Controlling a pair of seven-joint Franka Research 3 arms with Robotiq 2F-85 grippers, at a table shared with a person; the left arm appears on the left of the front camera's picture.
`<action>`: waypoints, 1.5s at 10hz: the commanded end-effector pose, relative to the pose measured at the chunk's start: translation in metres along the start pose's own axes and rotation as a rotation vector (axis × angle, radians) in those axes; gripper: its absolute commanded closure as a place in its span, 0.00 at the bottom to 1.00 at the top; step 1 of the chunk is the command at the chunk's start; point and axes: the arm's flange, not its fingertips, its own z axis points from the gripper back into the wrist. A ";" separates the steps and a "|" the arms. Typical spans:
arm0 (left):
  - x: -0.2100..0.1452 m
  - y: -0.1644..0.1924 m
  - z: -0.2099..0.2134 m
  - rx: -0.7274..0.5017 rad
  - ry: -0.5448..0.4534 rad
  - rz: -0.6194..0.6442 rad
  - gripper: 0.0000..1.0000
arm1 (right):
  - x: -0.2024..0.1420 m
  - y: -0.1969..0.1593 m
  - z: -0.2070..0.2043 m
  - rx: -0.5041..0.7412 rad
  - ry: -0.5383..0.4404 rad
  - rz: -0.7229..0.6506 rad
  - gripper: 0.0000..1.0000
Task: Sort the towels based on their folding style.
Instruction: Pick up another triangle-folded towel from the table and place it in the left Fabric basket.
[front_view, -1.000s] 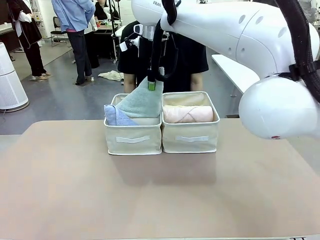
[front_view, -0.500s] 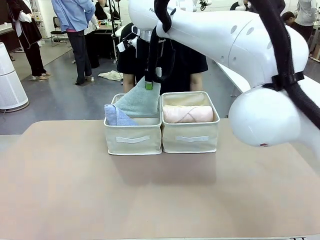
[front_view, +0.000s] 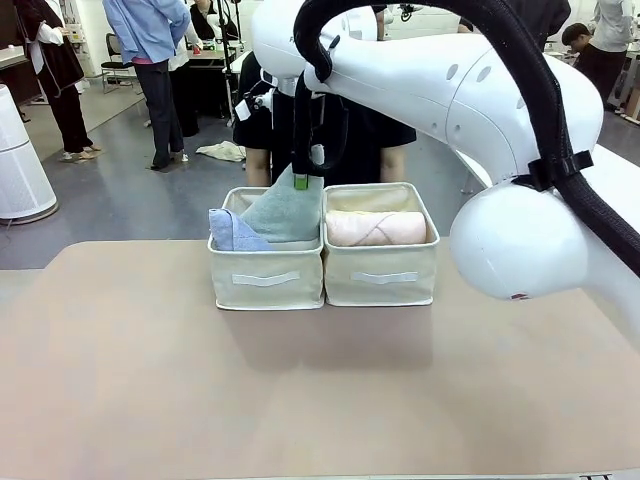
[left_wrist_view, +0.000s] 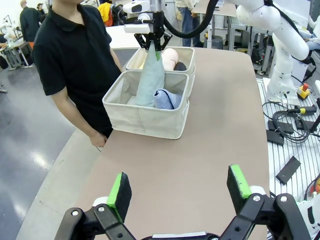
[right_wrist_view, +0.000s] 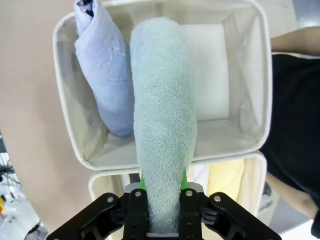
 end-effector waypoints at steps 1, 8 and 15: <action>0.001 -0.001 0.002 -0.003 -0.005 -0.003 0.00 | 0.022 -0.026 0.012 0.000 0.000 0.049 0.77; 0.001 -0.001 0.002 -0.003 -0.005 -0.003 0.00 | 0.013 0.000 0.008 -0.057 -0.057 0.121 0.77; 0.001 -0.001 0.002 -0.003 -0.005 -0.003 0.00 | 0.013 0.000 0.008 -0.057 -0.057 0.121 0.77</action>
